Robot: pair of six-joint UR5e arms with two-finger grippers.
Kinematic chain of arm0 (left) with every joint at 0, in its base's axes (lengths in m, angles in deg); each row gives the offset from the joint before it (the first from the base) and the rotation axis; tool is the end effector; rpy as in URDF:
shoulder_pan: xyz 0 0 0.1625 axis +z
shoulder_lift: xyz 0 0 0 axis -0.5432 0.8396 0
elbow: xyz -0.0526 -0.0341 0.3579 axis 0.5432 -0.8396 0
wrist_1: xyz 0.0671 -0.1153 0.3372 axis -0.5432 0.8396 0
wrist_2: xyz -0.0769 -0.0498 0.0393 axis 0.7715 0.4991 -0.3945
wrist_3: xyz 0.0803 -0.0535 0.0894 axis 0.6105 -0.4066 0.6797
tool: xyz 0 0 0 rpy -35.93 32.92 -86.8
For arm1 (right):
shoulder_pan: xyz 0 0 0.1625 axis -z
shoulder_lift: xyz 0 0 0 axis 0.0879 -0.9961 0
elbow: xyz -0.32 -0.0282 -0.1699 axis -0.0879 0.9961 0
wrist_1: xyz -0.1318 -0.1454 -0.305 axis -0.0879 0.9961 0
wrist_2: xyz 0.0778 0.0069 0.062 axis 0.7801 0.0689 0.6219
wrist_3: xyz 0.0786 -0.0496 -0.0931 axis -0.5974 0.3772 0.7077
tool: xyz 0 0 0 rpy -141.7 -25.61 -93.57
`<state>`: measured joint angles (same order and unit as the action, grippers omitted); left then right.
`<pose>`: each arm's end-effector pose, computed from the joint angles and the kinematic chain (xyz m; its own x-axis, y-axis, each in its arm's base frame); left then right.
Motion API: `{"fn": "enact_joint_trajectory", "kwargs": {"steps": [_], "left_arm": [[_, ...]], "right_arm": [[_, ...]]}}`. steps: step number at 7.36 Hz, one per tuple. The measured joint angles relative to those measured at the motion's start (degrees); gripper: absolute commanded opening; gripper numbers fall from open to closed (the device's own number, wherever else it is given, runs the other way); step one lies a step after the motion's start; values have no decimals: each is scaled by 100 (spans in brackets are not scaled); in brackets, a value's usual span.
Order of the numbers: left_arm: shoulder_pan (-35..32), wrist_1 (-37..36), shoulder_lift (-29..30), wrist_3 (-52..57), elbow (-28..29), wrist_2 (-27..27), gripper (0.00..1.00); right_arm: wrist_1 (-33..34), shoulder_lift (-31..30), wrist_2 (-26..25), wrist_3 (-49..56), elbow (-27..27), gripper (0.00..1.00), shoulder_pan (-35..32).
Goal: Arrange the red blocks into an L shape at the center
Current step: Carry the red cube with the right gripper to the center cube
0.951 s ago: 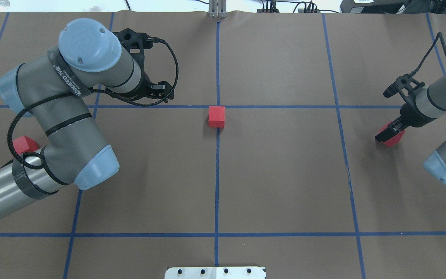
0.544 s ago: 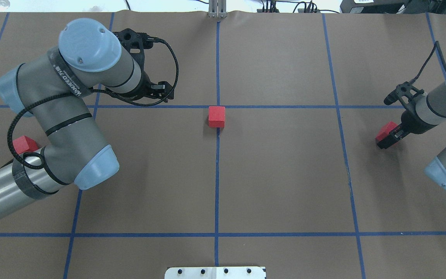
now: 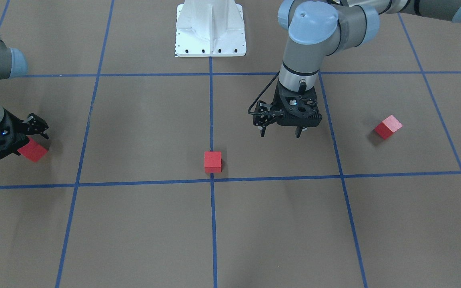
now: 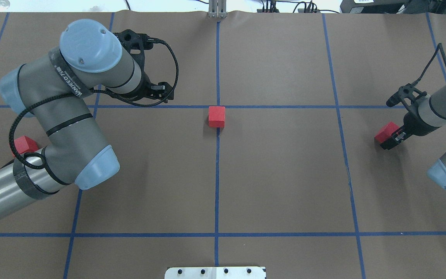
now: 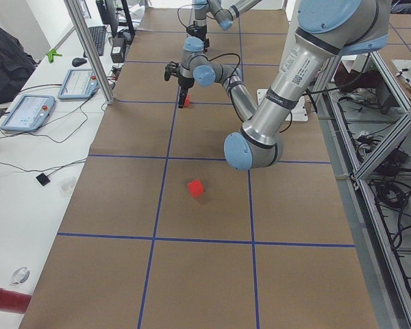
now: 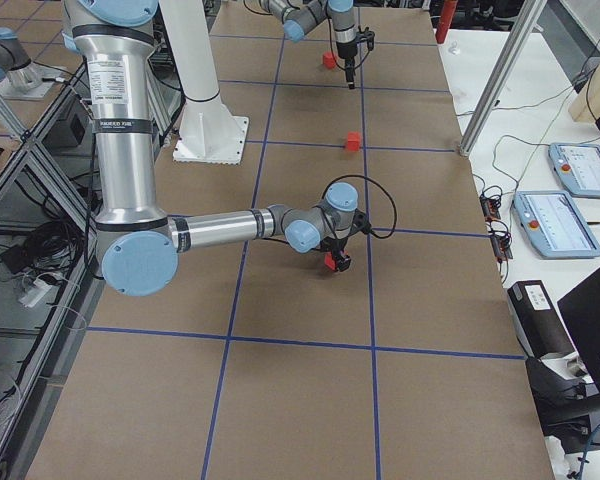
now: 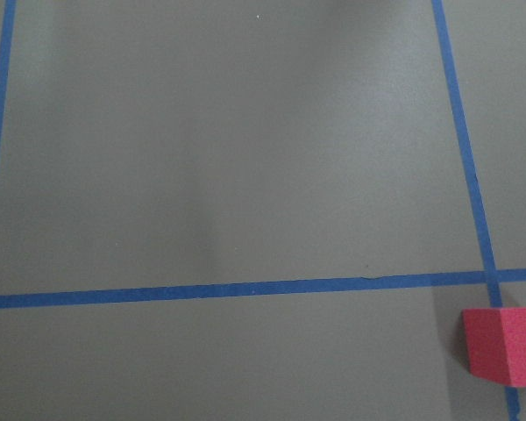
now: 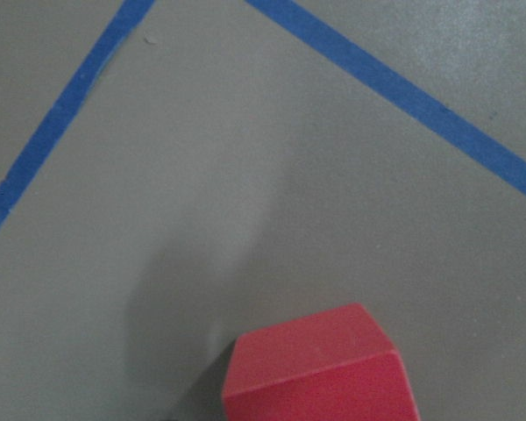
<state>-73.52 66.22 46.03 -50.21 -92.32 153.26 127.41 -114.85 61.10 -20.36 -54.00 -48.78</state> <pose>0.3944 -0.4675 0.2196 0.6800 0.0539 -0.7312 0.1561 0.9638 0.2162 -0.2471 -0.4333 0.5448 0.5701 -0.5703 0.5914 0.4092 0.8213 0.3976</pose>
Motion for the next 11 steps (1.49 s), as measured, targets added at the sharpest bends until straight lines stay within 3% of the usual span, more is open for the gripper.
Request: {"fn": "enact_joint_trajectory", "kwargs": {"steps": [2,4,7,9,11], "left_arm": [[1,1,-3,-1,1,0,99],[-13,-12,-33,50,-17,-1,99],[-251,-11,-623,859,-297,42,99],[-737,35,-1148,1602,-469,358,99],[-1381,152,-1647,2453,-505,881,99]], "right_arm": [[-17,-1,80,8,-124,0,-51],[24,40,592,-111,-403,0,-276],[283,765,832,-1235,-673,0,-210],[542,1671,501,-2512,-677,0,405],[685,2518,-472,-4235,-653,0,1367]]}}
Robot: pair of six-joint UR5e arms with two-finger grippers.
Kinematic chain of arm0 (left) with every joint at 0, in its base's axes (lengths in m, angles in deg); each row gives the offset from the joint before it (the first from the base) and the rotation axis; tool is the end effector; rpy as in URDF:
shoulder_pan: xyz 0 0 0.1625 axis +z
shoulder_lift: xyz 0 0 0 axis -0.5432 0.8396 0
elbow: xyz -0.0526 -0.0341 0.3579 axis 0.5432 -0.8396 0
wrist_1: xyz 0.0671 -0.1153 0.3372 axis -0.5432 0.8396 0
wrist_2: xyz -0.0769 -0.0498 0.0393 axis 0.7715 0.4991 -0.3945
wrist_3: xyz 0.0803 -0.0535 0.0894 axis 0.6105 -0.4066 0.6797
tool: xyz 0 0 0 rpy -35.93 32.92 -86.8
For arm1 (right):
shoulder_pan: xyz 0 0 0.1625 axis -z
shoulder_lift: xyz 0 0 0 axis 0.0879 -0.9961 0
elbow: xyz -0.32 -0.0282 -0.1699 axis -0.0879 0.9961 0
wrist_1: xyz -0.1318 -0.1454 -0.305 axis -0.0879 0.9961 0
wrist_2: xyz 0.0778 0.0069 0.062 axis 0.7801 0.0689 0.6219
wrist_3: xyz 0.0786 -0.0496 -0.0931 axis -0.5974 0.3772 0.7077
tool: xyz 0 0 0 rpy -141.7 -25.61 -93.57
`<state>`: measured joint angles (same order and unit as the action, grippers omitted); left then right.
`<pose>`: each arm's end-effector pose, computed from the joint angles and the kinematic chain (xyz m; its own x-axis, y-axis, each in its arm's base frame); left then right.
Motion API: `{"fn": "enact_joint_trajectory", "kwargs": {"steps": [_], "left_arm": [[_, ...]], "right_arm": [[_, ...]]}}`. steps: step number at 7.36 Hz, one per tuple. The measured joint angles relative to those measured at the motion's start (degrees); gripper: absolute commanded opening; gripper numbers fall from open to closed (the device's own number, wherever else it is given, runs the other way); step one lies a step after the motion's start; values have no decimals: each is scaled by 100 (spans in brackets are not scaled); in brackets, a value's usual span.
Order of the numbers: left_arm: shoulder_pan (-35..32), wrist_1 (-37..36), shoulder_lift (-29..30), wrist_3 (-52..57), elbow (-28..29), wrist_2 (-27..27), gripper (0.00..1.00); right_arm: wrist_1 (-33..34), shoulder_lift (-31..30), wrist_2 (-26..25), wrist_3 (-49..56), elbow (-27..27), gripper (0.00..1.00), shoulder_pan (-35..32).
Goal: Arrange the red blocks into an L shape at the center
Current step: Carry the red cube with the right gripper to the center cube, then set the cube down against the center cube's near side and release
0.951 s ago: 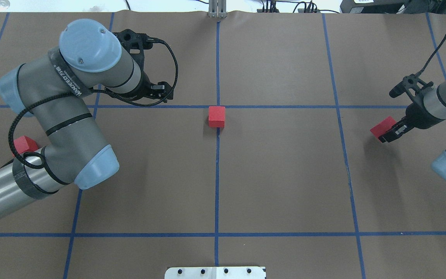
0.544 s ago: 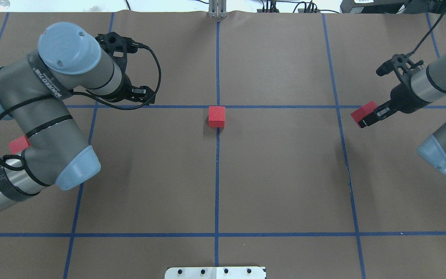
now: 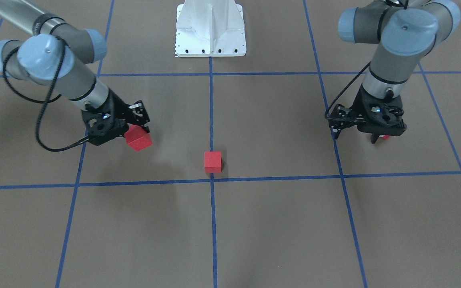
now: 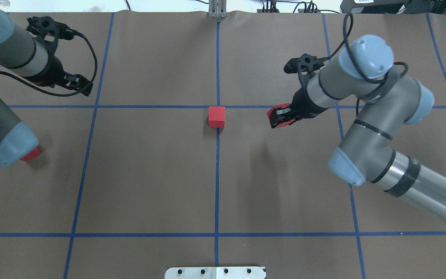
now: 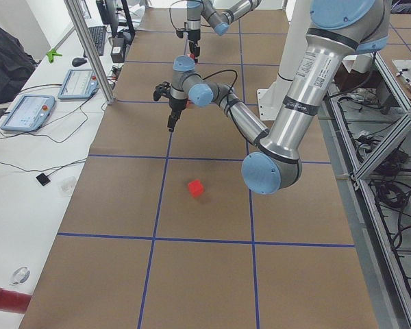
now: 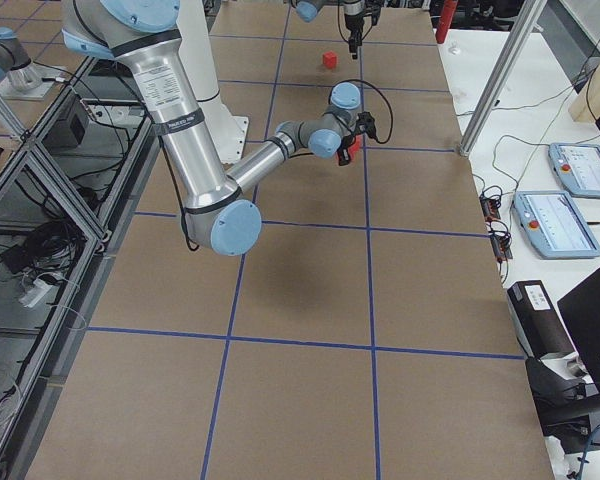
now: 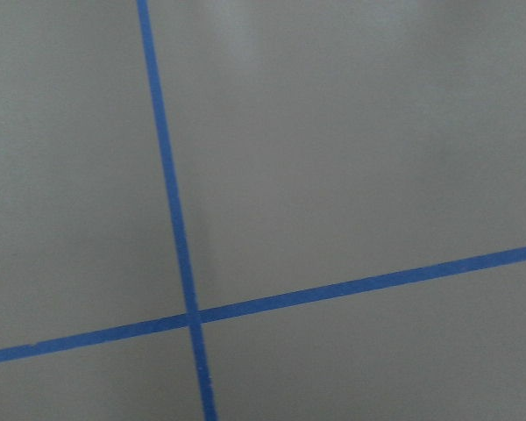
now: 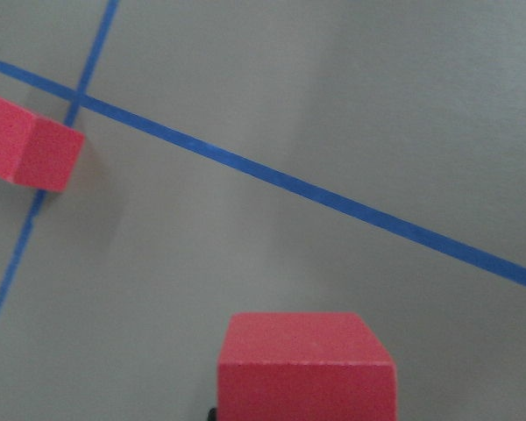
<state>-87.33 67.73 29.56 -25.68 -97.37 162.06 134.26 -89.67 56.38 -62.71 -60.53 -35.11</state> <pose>0.2543 -0.4915 0.3405 0.7497 0.2292 -0.6208 -0.0311 0.9493 0.3129 -0.4131 -0.4340 0.2694 0.4884 -0.2576 0.8337 0.0773 0.9644 0.2528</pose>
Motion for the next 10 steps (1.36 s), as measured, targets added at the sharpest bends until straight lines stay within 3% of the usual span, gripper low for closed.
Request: {"fn": "enact_joint_trajectory", "kwargs": {"steps": [2,4,7,10], "left_arm": [[-479,162,-409,674,27,303,99],[-686,231,-592,973,69,360,99],[-751,244,-630,1029,83,428,100],[-801,245,-627,1025,70,446,100]], "right_arm": [[619,761,-985,-1279,35,0,802],[1116,1324,-1573,-1920,266,0,1294],[1436,1901,-1889,-2051,1036,0,1443],[1619,2048,-2074,-1924,1313,0,1449]]}}
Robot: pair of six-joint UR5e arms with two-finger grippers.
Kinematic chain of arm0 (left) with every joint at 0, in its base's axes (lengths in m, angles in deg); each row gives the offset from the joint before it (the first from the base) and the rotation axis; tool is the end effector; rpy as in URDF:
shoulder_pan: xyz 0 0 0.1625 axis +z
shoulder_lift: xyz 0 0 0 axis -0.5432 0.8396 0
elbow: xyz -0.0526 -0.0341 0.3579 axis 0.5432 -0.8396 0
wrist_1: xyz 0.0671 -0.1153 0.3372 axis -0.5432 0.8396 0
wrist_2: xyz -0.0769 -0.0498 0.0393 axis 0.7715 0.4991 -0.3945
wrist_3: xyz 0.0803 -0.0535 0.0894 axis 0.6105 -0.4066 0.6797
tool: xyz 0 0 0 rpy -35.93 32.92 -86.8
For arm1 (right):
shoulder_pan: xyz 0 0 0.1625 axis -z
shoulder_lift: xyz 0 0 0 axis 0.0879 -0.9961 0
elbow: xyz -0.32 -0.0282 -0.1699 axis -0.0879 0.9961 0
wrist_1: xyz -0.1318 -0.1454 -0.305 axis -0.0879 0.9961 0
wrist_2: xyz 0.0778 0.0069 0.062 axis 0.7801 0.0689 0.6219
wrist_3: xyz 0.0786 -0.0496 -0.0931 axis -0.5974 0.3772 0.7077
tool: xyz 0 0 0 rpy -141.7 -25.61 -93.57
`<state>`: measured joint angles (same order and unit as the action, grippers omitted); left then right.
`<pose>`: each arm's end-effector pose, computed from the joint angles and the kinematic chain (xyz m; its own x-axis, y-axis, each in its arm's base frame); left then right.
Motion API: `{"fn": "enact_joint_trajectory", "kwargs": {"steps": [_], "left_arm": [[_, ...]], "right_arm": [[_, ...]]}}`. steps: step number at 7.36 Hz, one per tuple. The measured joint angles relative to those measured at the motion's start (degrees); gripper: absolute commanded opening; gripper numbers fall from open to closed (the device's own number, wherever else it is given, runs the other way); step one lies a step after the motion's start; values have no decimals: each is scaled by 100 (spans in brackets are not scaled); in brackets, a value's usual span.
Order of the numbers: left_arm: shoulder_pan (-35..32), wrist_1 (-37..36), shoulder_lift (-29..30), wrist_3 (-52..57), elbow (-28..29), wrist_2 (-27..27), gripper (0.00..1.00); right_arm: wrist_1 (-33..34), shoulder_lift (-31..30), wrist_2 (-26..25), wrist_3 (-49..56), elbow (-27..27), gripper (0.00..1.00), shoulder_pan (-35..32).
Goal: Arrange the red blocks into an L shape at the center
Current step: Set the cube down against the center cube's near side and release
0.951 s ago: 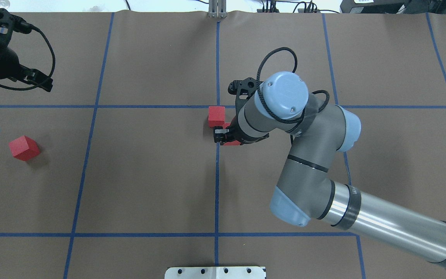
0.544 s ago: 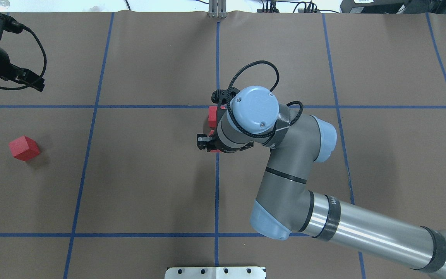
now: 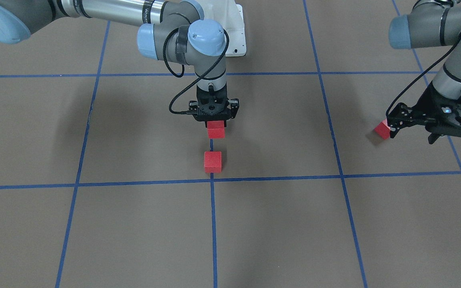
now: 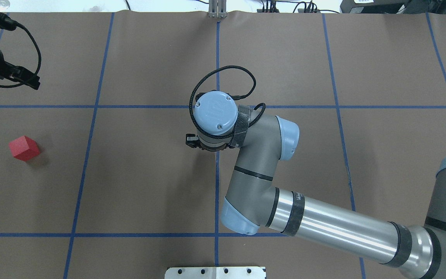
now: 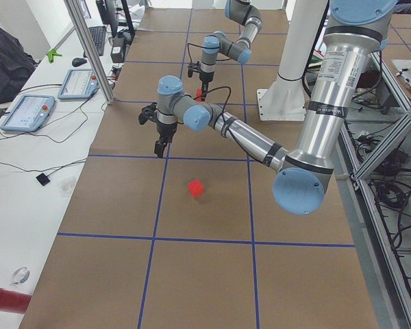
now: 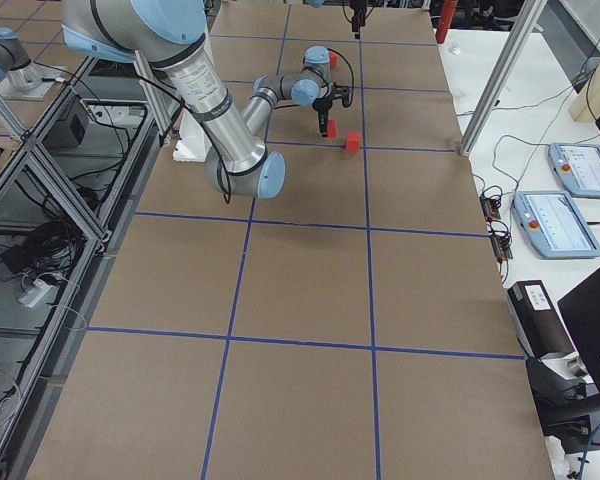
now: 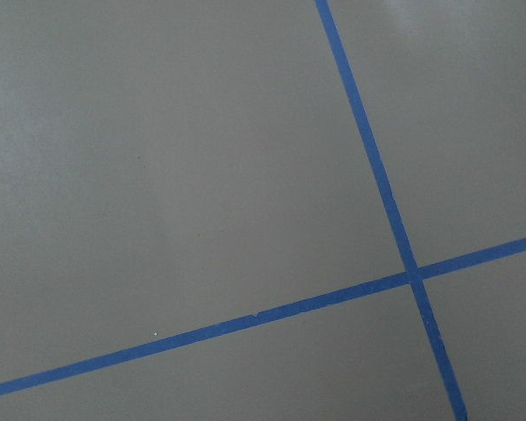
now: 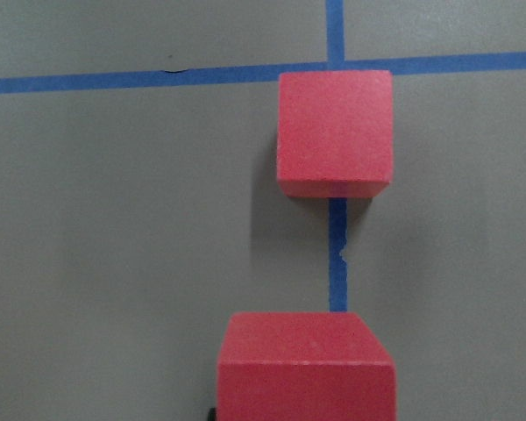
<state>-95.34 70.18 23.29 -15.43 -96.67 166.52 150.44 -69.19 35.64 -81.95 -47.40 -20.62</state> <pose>0.1813 -0.4986 0.3945 0.7561 0.2662 -0.5978 -0.0726 0.9420 0.3276 -0.5676 -0.3944 0.1903 0.6878 0.0034 0.7259 -0.1089 0.9892 0.0985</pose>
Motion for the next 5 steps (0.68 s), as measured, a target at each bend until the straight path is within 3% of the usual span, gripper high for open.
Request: {"fn": "enact_joint_trajectory", "kwargs": {"steps": [5], "left_arm": [[-6,0,0,-22,-45,112,100]], "right_arm": [[-18,25,-42,282,284,0,-38]]}}
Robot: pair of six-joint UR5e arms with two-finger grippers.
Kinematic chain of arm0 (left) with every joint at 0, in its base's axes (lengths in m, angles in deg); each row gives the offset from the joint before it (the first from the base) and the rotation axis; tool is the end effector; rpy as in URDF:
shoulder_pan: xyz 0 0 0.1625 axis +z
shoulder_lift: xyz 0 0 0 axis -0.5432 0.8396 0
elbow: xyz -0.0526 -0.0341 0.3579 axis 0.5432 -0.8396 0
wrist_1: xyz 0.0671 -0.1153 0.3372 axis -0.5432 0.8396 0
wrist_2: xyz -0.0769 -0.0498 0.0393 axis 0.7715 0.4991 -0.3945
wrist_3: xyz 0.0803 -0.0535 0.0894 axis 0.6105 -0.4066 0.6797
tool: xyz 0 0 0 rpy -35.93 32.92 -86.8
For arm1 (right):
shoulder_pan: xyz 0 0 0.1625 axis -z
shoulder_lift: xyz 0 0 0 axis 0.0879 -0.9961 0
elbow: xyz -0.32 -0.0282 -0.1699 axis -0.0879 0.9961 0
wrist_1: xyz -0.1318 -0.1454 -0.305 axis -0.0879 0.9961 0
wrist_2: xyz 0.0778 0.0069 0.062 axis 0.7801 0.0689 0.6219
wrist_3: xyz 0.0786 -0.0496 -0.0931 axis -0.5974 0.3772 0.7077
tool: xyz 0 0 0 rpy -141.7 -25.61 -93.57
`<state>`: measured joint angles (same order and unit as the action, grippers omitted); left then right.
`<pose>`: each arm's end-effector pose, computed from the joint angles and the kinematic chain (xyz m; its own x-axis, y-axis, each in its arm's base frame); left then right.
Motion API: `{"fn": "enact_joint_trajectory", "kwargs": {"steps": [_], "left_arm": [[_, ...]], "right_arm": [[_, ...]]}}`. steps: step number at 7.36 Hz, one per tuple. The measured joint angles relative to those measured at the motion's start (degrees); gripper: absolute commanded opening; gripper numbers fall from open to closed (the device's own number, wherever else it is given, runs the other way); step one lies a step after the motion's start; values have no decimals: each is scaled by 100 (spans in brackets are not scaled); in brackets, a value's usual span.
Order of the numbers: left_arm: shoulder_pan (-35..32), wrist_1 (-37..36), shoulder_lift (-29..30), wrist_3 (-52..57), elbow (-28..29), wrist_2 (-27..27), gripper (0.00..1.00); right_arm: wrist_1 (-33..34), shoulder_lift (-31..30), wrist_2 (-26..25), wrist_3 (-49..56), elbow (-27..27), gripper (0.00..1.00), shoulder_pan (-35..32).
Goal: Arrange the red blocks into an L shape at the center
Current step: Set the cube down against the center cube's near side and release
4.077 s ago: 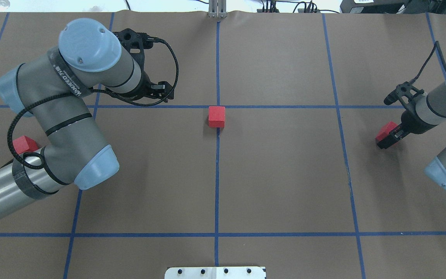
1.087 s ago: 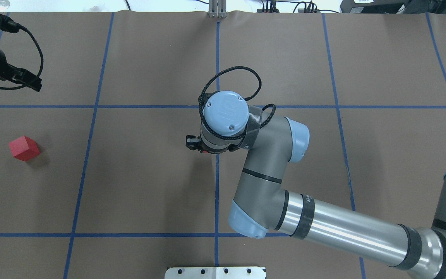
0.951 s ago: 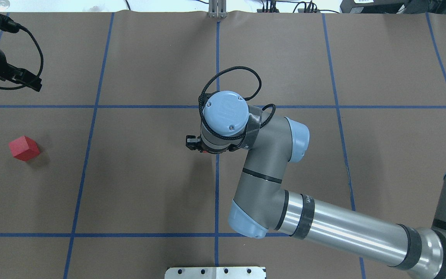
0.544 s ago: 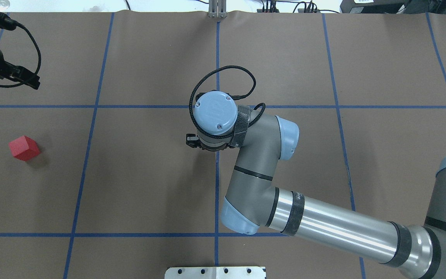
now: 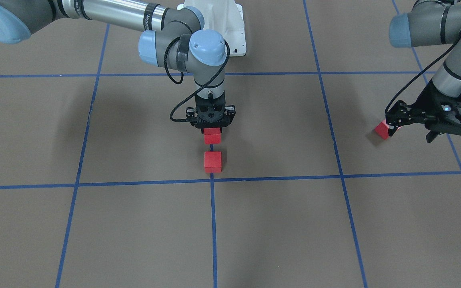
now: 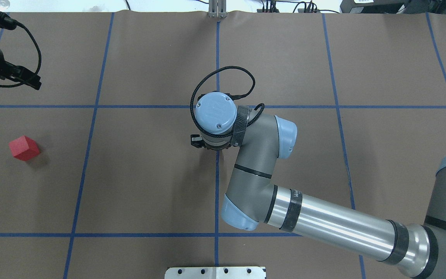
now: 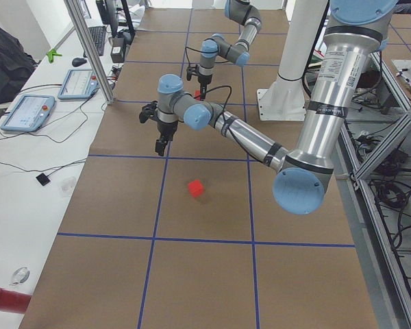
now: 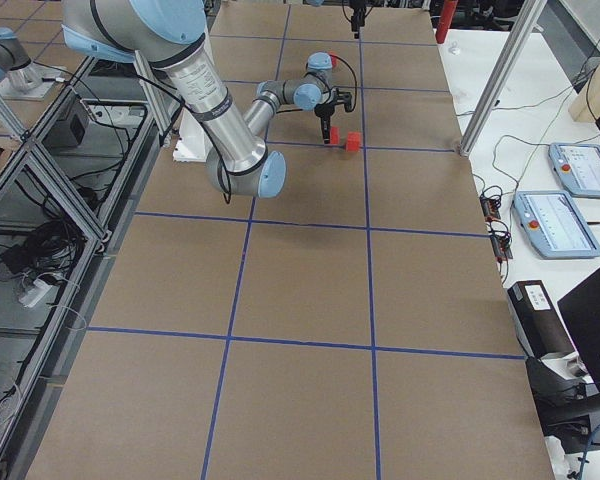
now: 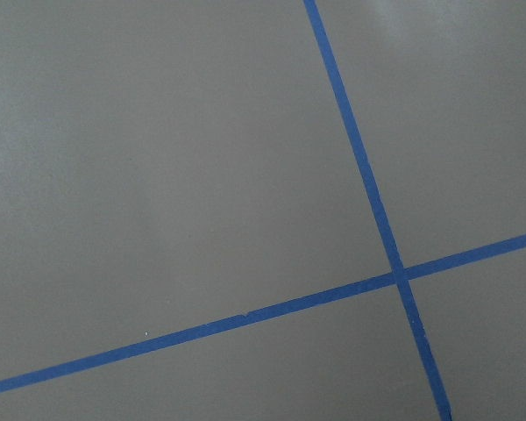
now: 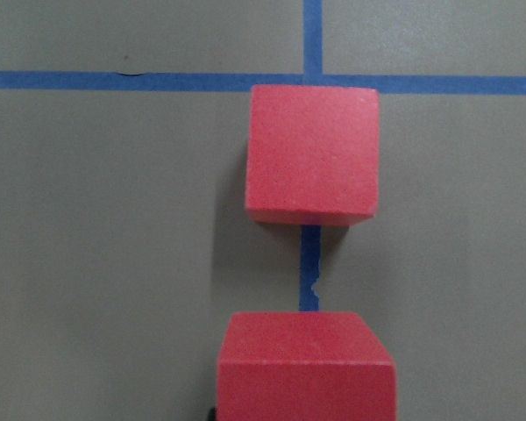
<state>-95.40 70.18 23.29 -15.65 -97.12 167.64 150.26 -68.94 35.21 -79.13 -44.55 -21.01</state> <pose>0.1820 -0.4962 0.3900 0.7429 0.2696 -0.6128 -0.0730 0.9425 0.3261 -0.5738 -0.4037 0.2075 0.7213 -0.0270 0.6921 -0.0817 0.9889 0.1238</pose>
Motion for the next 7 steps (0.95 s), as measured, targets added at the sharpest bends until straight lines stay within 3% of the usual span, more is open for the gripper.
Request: {"fn": "enact_joint_trajectory", "kwargs": {"steps": [7], "left_arm": [[-8,0,-2,23,14,3,99]], "right_arm": [[-62,238,-1,69,504,0,-128]]}}
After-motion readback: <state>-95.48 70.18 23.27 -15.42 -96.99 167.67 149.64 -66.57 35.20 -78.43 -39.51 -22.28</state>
